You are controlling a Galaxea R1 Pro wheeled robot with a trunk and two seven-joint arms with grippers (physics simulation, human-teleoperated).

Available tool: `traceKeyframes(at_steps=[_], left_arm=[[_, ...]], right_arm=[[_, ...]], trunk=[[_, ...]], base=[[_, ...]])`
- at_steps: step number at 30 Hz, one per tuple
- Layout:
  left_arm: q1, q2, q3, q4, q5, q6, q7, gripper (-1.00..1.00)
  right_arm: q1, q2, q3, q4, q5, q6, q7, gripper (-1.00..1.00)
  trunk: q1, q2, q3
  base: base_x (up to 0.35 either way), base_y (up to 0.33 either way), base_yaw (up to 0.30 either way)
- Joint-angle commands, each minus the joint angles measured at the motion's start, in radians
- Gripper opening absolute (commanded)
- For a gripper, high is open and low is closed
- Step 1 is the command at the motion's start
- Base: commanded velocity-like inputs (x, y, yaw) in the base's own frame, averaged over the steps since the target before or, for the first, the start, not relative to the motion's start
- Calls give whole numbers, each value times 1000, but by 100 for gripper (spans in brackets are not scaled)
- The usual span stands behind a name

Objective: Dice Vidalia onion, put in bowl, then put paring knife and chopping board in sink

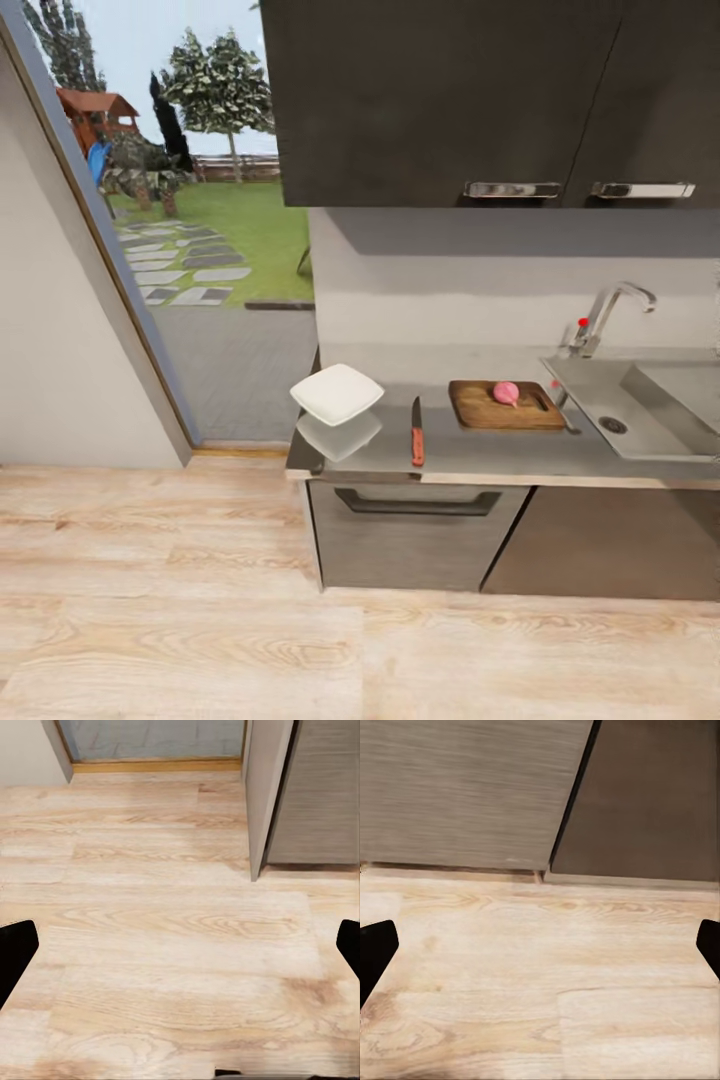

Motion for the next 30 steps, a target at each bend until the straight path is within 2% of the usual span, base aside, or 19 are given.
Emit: traceKeyframes(at_steps=[1, 4, 6, 7, 8, 9, 11, 13, 14, 16, 22, 23, 24, 25, 26, 29, 30], left_arm=[[0, 2, -8, -1, 3, -1, 10, 100], [0, 0, -8, 4, 3, -1, 10, 100], [0, -2, -8, 5, 3, -1, 10, 100], [0, -3, -8, 7, 3, -1, 10, 100], [0, -4, -8, 9, 3, -1, 9, 100], [0, -7, -8, 13, 3, -1, 9, 100], [0, -10, -8, 17, 3, -1, 8, 100], [0, -11, -8, 18, 3, -1, 8, 100], [0, -12, -8, 19, 3, -1, 8, 100], [0, -12, -8, 20, 3, -1, 8, 100], [0, -12, -8, 21, 3, -1, 8, 100], [0, -12, -8, 21, 3, -1, 8, 100], [0, -12, -8, 24, 3, -1, 8, 100], [0, -12, -8, 26, 3, -1, 8, 100], [0, -12, -8, 34, 3, -1, 8, 100], [0, -12, -8, 42, 3, -1, 8, 100], [0, -12, -8, 43, 3, -1, 8, 100]], right_arm=[[0, 1, -3, -4, 11, 0, -6, 100], [-4, 4, 1, -64, 13, 30, -16, 100], [-9, 7, 2, -127, 13, 87, -18, 100], [-12, 14, 2, -206, 13, 170, -18, 100], [-13, 18, 2, -251, 13, 219, -17, 100], [-15, 27, 4, -392, 13, 370, -15, 100], [-18, 33, 16, -547, 13, 518, -15, 100], [-21, 35, 45, -637, 13, 592, -16, 100], [-33, 37, 82, -705, 14, 653, -22, 100], [-62, 37, 112, -747, 15, 713, -36, 100], [-221, 39, 169, -786, 15, 911, -91, 100], [-260, 39, 184, -788, 16, 954, -96, 100], [-340, 40, 213, -790, 16, 1034, -101, 100], [-360, 40, 219, -791, 16, 1054, -102, 100], [-422, 43, 234, -791, 16, 1118, -103, 100], [-542, 67, 251, -791, 15, 1253, -102, 100], [-559, 67, 252, -791, 15, 1273, -102, 100]], trunk=[[0, -2, -1], [0, -2, -1], [0, -2, -1], [0, -2, -1], [0, -2, -1], [0, -2, -1], [0, -2, -1], [0, -2, -1], [0, -2, -1], [0, -2, -1], [0, -2, -1], [0, -2, -1], [0, -2, -1], [0, -2, -1], [0, -2, -1], [0, -2, -1], [0, -2, -1]], base=[[-317, 0, 0], [-277, 0, 0], [-131, 0, 0], [-74, 0, 0], [-48, 0, 0], [-30, 0, 0], [-16, 0, 0], [-8, 0, 0], [-3, 0, 0], [-2, 0, 0], [0, 0, 0], [0, 0, 0], [0, 0, 0], [0, 0, 0], [0, 0, 0], [0, 0, 0], [0, 0, 0]])
